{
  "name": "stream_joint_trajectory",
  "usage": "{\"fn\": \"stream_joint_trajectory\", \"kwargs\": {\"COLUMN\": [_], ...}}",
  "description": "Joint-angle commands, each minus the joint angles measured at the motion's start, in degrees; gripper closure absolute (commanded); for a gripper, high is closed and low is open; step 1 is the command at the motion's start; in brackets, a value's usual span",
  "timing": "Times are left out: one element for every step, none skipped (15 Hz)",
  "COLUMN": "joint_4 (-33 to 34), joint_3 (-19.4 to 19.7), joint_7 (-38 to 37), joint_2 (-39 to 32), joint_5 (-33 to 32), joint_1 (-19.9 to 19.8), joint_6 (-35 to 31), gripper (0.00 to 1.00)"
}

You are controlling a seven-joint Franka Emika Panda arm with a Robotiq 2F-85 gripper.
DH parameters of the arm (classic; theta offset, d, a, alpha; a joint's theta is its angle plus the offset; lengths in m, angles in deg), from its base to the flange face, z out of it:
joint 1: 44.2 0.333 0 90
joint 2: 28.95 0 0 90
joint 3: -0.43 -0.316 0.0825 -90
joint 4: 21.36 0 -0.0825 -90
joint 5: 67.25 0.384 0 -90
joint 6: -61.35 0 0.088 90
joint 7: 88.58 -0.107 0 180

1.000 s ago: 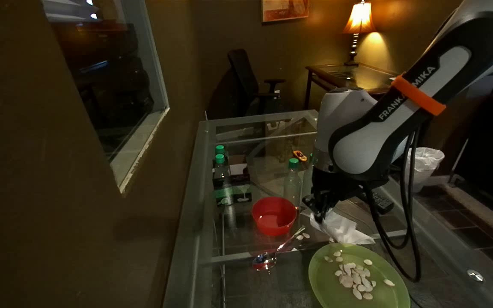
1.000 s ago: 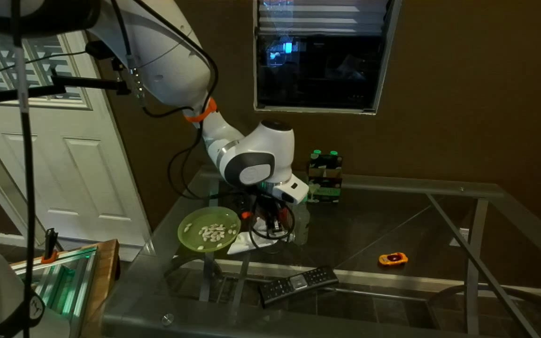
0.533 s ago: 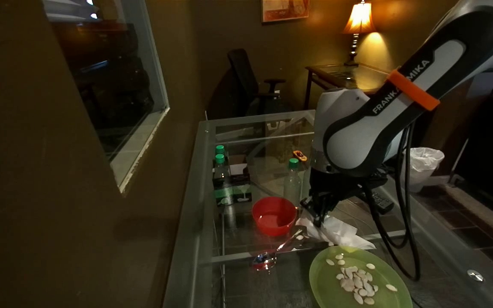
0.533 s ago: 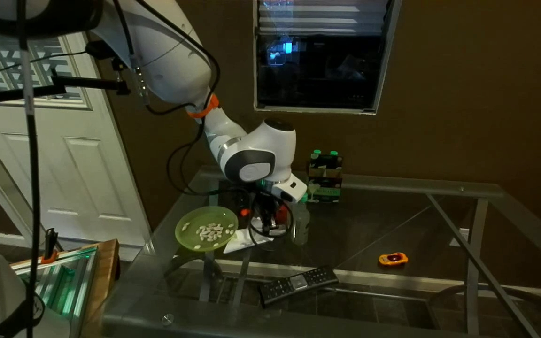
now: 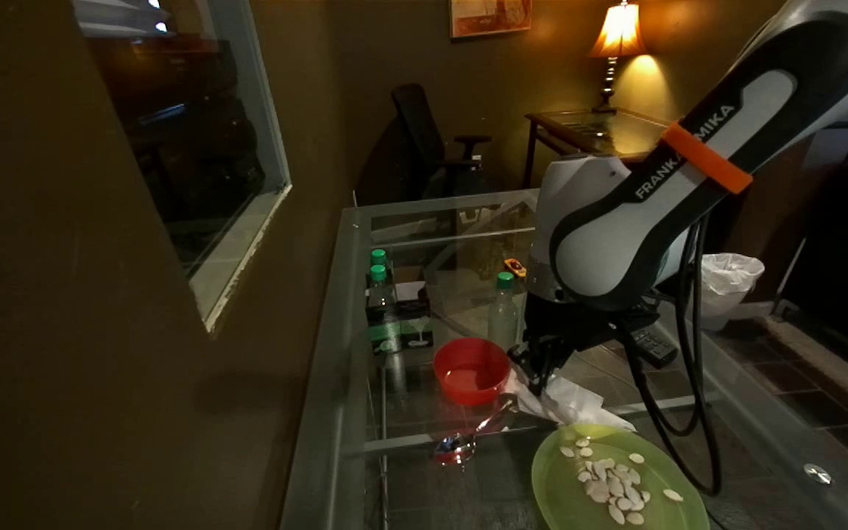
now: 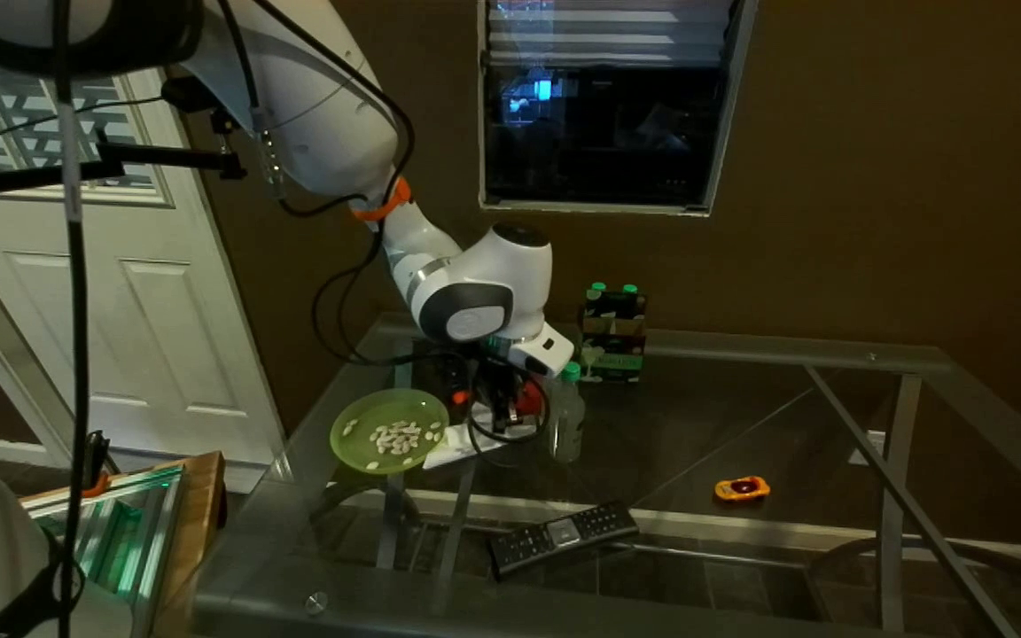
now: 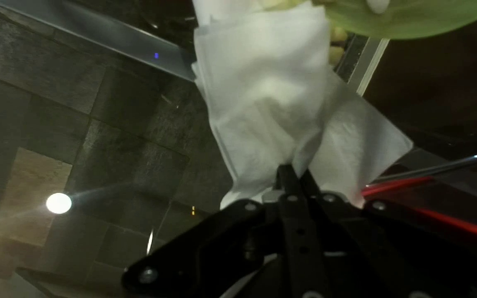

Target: Use the napkin to push the grains on the table slightly to the left

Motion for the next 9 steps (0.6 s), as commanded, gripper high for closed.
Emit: {"fn": "stream_joint_trajectory", "kwargs": {"joint_4": [1.85, 2.25, 2.78, 3.37, 3.95, 4.60, 5.27, 6.06, 6.75], "joint_3": [-3.21, -4.05, -4.30, -4.48, -4.83, -5.57, -5.89, -6.28, -6.69], "joint_7": [4.40, 5.35, 5.88, 6.40, 6.97, 7.95, 8.55, 9.46, 10.44], "joint_2": [-2.93, -3.26, -3.67, -4.08, -4.51, -5.11, -5.65, -6.24, -6.84], "joint_5": [4.31, 5.22, 5.32, 5.20, 5.22, 5.56, 5.47, 5.18, 4.99], "joint_1": [-1.09, -1.30, -1.05, -0.78, -0.70, -0.93, -0.86, -0.74, -0.72], "joint_6": [-1.33, -1.24, -1.18, -1.11, -1.07, -0.87, -0.59, 0.06, 0.45], "gripper": [0.99, 0.99, 0.99, 0.99, 0.99, 0.99, 0.99, 0.99, 0.99]}}
